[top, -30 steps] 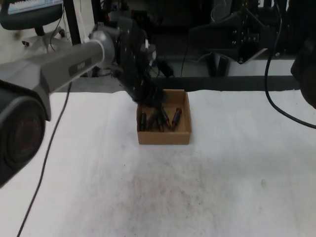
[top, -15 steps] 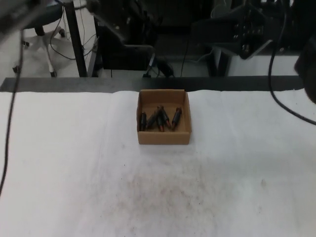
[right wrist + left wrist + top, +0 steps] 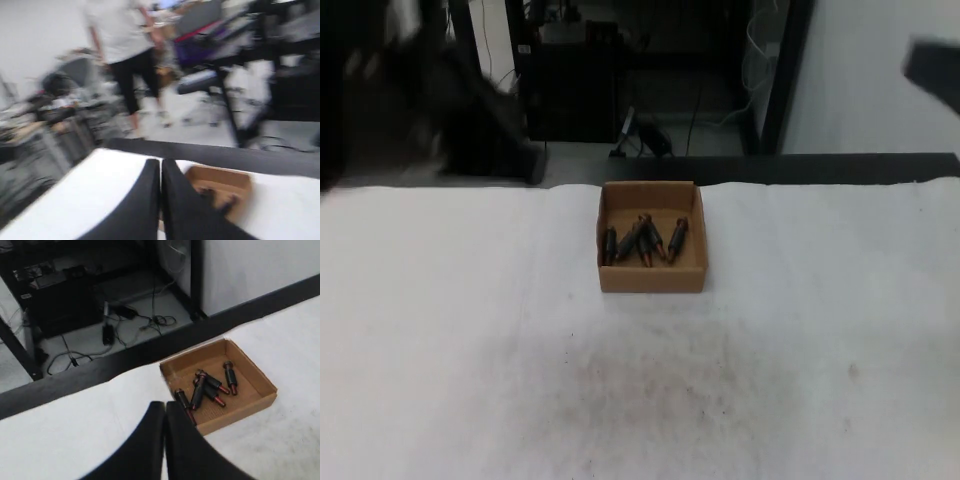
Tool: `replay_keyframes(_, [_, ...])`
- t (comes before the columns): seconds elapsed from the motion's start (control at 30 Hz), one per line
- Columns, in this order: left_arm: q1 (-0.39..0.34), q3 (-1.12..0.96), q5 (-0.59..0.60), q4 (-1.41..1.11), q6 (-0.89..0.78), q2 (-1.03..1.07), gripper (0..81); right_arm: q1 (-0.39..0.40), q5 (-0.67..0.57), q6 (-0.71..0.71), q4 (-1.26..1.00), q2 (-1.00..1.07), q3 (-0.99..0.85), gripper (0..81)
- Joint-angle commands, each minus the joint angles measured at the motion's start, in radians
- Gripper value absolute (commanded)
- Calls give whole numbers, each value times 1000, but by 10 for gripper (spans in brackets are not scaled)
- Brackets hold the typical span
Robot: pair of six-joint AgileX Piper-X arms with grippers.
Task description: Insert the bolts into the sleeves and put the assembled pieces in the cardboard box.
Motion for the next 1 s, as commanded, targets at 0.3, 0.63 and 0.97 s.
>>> replay_keyframes(0.3, [-2, 665, -172, -471, -284, -415, 3, -78, 392, -414, 551, -272, 136, 8])
replay_keyframes(0.63, [-2, 798, -172, -469, -325, -428, 3, -78, 443, -329, 547, -272, 349, 8])
replay_keyframes(0.97, [-2, 827, -166, -410, -329, -428, 3, -78, 503, -274, 542, -272, 413, 8])
